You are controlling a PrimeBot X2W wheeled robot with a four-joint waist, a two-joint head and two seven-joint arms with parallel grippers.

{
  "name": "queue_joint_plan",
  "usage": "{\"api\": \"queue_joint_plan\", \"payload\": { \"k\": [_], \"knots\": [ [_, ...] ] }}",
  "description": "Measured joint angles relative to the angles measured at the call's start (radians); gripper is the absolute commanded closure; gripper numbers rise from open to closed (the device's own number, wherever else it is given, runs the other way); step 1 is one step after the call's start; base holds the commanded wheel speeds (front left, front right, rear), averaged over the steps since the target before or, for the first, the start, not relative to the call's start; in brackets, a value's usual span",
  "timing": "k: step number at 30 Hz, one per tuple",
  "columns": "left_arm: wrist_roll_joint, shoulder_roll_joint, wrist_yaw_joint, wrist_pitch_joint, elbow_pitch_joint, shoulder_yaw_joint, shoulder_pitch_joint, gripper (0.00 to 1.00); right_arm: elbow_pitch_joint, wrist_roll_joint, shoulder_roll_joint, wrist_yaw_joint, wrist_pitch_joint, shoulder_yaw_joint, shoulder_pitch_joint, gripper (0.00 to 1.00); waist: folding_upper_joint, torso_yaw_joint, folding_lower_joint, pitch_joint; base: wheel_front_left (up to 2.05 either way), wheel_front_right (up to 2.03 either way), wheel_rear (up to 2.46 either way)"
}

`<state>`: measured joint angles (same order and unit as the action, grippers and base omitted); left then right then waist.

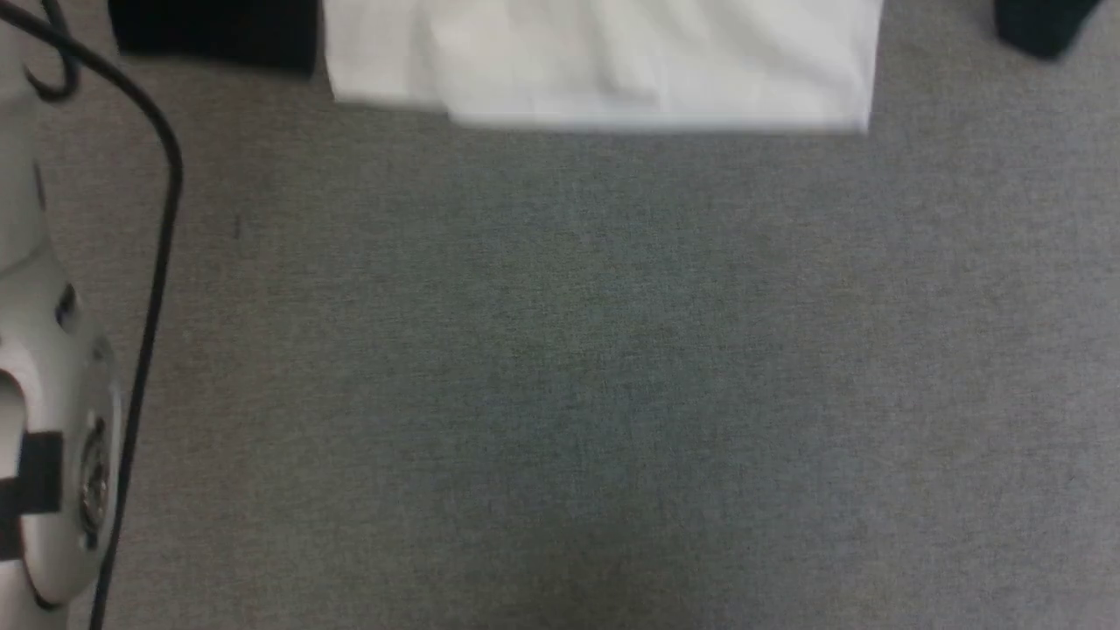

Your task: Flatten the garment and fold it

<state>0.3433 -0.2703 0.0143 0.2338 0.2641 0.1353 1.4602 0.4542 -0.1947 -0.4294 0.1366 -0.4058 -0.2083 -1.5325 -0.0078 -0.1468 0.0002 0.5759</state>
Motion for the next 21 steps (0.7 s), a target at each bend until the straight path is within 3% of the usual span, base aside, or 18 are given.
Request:
{"api": "queue_joint_plan", "payload": {
  "k": [6, 12, 17, 18, 21],
  "knots": [
    [-0.012, 0.01, 0.013, -0.157, 0.06, -0.024, 0.133, 1.0, 0.015, 0.164, 0.067, 0.005, 0.179, 0.117, -0.116, 1.0, 0.0, -0.037, -0.0001, 0.048, 0.0, 0.0, 0.0],
    [-0.009, 0.007, -0.004, -0.224, 0.134, -0.028, 0.156, 1.0, 0.06, 0.222, 0.103, 0.005, 0.287, 0.147, -0.135, 1.0, 0.0, -0.052, -0.0001, 0.064, 0.0, 0.0, 0.0],
    [-0.008, -0.019, -0.041, -0.226, 0.228, -0.011, 0.052, 1.0, 0.139, 0.185, 0.12, 0.005, 0.357, 0.08, -0.041, 1.0, 0.0, -0.042, -0.0001, 0.05, 0.0, 0.0, 0.0],
    [-0.01, -0.037, -0.068, -0.198, 0.291, 0.018, -0.058, 1.0, 0.188, 0.136, 0.128, 0.005, 0.395, 0.021, 0.055, 1.0, 0.0, -0.035, -0.0002, 0.035, 0.0, 0.0, 0.0],
    [-0.003, -0.047, -0.095, -0.17, 0.337, 0.043, -0.165, 1.0, 0.224, 0.076, 0.129, 0.005, 0.424, -0.032, 0.151, 1.0, 0.0, -0.029, -0.0001, 0.014, 0.0, 0.0, 0.0]
  ]
}}
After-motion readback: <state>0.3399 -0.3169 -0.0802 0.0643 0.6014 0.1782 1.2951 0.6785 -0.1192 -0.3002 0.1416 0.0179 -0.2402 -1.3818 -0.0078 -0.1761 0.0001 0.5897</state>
